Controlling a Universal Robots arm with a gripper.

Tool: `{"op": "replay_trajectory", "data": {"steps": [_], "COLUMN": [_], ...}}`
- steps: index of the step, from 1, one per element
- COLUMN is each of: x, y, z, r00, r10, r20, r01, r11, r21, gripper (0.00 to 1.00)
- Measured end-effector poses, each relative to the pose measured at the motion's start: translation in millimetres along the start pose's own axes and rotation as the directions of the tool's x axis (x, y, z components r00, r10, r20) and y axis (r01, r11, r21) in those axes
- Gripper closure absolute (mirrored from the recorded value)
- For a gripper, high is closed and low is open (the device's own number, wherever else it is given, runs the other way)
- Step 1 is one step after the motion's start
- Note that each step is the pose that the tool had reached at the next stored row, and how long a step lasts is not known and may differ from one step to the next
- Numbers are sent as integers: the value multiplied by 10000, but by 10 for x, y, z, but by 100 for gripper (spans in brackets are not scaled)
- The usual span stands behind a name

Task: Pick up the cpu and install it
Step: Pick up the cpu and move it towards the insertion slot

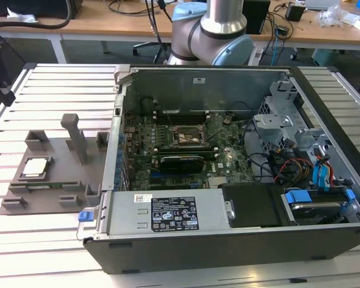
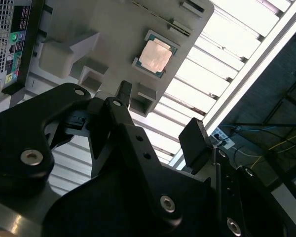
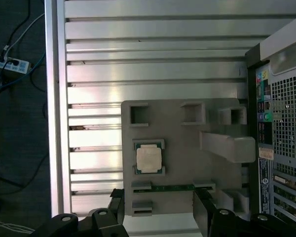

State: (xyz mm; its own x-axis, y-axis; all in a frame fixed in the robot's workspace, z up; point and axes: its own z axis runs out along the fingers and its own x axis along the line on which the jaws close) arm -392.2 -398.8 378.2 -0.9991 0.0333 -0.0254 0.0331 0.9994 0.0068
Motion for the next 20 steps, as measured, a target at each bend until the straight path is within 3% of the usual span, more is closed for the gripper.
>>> {"op": "replay_trajectory", "data": {"steps": [20], "x": [3], "y": [-1], "z": [111], "r00": [10000], "r10": [1], "r20": [0], "r01": [-1], "r11": [10000], "r21": [1], "gripper": [34]}}
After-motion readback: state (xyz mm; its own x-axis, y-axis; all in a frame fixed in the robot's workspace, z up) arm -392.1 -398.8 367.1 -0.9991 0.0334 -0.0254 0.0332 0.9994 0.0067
